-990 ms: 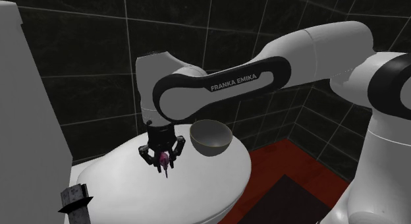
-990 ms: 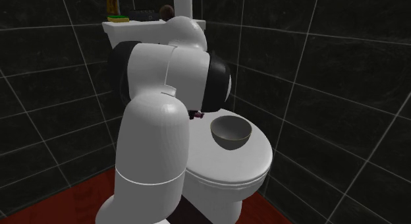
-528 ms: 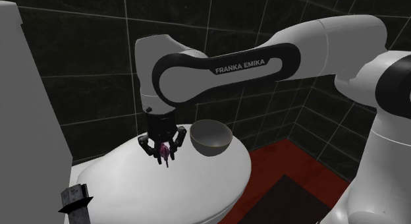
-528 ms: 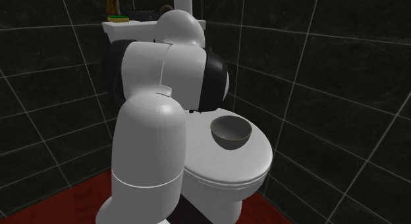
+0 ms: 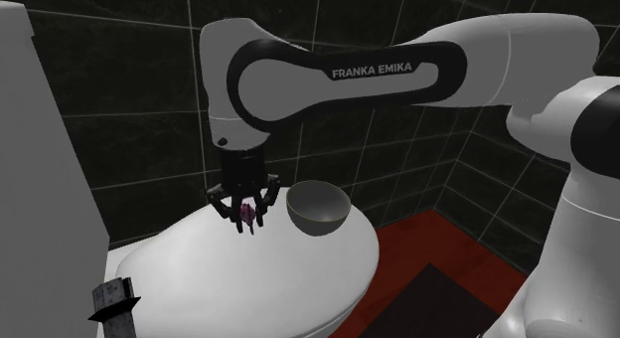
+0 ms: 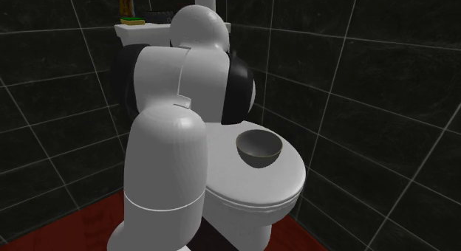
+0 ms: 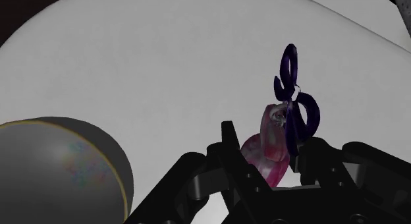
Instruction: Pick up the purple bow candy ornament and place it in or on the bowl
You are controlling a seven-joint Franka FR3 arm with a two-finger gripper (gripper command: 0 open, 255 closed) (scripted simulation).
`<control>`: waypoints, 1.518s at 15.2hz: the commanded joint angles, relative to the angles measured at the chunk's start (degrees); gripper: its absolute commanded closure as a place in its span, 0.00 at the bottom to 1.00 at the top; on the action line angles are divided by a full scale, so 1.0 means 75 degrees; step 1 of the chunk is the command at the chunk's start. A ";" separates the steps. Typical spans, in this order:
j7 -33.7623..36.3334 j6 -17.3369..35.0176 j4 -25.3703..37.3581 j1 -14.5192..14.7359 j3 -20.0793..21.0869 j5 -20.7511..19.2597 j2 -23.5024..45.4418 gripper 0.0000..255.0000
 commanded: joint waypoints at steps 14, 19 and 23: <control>-0.2220 -0.0054 -0.1439 -0.1398 -0.0720 0.0803 -0.1757 1.00; -0.3257 0.0033 -0.1978 -0.1886 -0.1226 0.0894 -0.2247 1.00; -0.3667 0.0266 -0.2323 -0.2068 -0.1442 0.0876 -0.2361 1.00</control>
